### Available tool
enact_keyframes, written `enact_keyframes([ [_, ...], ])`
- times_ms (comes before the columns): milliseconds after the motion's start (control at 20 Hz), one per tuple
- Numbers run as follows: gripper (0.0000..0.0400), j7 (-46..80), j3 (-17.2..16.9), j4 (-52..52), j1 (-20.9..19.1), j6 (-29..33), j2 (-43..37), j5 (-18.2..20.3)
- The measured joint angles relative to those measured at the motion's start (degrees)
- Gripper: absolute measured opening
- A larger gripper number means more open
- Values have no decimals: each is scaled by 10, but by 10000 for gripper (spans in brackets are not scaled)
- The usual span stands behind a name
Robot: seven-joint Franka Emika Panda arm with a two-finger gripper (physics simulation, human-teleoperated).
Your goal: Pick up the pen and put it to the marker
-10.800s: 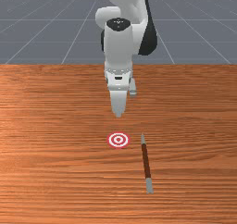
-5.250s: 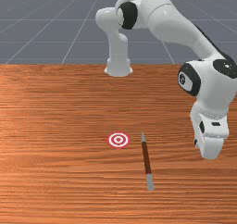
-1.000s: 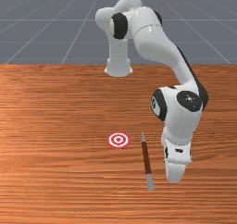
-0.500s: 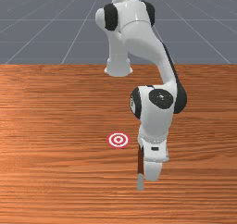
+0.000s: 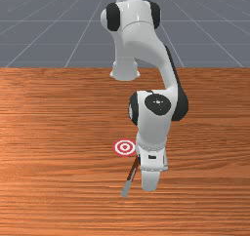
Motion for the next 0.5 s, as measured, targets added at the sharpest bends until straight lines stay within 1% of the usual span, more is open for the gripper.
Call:
enact_keyframes([
  [50,0,3,6,-20,-7,11,-10,10],
  [100,0,-1,0,-14,2,7,-7,-3],
  [150,4,-1,23,-13,-9,10,-5,24],
  [200,0,23,4,92,16,-87,44,9],
  [250,0,31,2,4,19,-6,2,4],
  [300,0,36,3,18,25,-19,8,4],
  [350,33,36,7,56,29,-75,24,8],
  [400,10,28,8,116,28,-122,53,10],
  [450,6,44,0,-49,28,28,-25,0],
  [500,4,57,-8,-103,34,91,-49,-7],
])
